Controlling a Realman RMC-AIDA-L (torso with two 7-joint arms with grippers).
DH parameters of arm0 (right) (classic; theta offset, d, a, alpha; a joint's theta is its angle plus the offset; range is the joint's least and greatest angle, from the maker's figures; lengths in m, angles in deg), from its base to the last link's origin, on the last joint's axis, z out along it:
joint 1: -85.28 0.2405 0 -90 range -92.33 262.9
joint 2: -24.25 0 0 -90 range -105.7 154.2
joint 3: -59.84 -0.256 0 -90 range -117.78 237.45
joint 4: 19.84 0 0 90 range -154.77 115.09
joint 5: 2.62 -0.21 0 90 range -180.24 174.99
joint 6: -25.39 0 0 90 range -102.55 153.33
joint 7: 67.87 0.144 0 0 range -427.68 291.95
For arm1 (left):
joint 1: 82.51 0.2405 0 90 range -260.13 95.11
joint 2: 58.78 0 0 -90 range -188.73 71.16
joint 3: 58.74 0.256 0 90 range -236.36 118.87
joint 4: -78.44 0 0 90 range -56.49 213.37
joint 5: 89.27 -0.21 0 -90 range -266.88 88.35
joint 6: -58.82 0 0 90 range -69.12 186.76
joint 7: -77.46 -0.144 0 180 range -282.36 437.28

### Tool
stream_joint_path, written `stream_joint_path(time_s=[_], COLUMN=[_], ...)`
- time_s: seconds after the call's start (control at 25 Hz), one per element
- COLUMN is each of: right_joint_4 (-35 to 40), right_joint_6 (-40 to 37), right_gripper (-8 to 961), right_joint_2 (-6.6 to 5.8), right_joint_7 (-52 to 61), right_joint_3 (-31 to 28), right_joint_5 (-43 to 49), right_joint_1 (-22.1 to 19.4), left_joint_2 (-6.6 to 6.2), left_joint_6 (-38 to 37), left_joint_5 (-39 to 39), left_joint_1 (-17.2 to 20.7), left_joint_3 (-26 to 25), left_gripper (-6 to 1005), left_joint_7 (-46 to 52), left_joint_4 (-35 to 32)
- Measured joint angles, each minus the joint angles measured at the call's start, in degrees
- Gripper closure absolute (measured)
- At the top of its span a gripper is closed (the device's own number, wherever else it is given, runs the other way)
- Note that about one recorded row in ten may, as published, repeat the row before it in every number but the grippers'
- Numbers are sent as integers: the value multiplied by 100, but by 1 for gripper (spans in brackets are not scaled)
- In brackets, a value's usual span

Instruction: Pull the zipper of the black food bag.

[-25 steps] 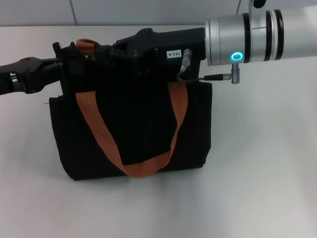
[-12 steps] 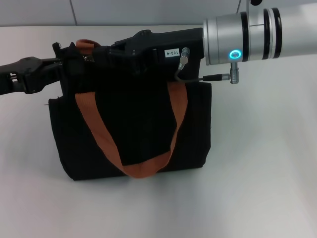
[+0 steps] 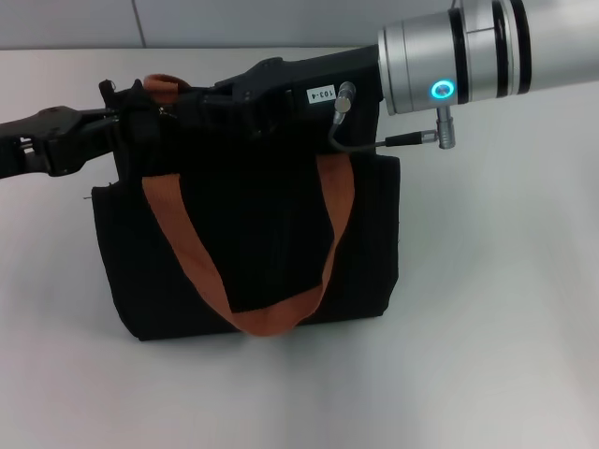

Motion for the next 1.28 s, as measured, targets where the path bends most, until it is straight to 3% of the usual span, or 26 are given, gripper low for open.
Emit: stream_joint_path(time_s=[0.36,1.28], right_joint_4=[-50,99], right_joint_6=[-36,281], right_gripper=[953,952], right_joint_2=[-52,-14], right_joint_7=[277,1548], right_joint_3=[-120,-125], right_joint_5=[99,1138], right_joint_1=[175,665], left_joint_2=[3,-50], left_joint_6=[4,5], left_joint_5=[1,70], left_joint_1=[0,57], left_joint_3=[-3,-47], left_gripper=[976,976], left_joint_7=[-76,-243], left_joint_4=[18,150])
